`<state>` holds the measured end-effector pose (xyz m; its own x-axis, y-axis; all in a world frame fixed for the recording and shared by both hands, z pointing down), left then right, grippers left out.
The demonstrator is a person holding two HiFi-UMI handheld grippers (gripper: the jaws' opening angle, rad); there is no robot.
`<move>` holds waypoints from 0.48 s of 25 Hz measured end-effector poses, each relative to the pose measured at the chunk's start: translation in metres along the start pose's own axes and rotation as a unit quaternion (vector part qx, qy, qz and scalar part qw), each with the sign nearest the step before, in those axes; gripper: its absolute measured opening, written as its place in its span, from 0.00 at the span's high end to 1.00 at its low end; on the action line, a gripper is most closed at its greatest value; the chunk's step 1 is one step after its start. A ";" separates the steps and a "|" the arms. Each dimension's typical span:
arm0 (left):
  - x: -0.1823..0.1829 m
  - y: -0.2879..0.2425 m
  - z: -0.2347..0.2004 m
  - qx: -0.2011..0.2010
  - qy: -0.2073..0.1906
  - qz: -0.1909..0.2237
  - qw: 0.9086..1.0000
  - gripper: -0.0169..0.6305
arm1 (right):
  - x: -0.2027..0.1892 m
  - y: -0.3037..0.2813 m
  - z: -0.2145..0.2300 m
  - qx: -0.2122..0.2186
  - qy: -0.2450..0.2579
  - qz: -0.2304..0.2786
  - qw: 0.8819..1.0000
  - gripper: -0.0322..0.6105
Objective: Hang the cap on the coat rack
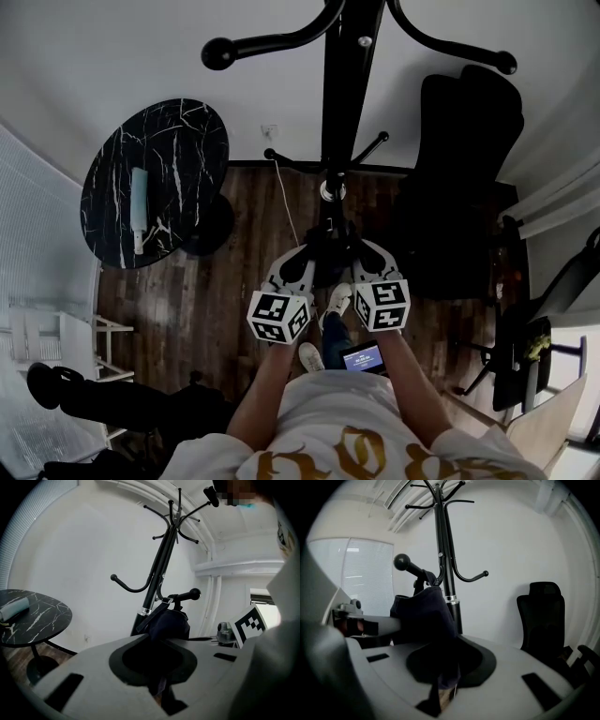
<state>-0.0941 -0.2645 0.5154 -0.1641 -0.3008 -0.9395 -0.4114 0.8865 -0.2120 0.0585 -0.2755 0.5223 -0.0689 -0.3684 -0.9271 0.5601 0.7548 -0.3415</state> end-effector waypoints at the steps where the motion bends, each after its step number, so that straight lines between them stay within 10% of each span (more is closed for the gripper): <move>1: 0.000 -0.002 -0.001 0.001 -0.001 -0.001 1.000 0.92 | 0.000 -0.002 0.001 0.000 0.001 -0.001 1.000 0.89; 12: 0.001 -0.017 -0.010 0.015 -0.007 0.000 1.000 0.92 | -0.001 -0.016 0.007 -0.002 0.003 -0.007 1.000 0.89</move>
<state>-0.0965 -0.2836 0.5210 -0.1509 -0.2964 -0.9431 -0.3846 0.8964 -0.2203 0.0554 -0.2910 0.5297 -0.0818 -0.3748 -0.9235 0.5561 0.7518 -0.3544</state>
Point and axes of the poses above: the fingertips, and each gripper's own axes: y backward along the fingers, z to its right, x out of its top, the point moved 6 cm from there along y, backward along the fingers, and after that the axes turned 10 degrees about x, right-handed, at the moved point
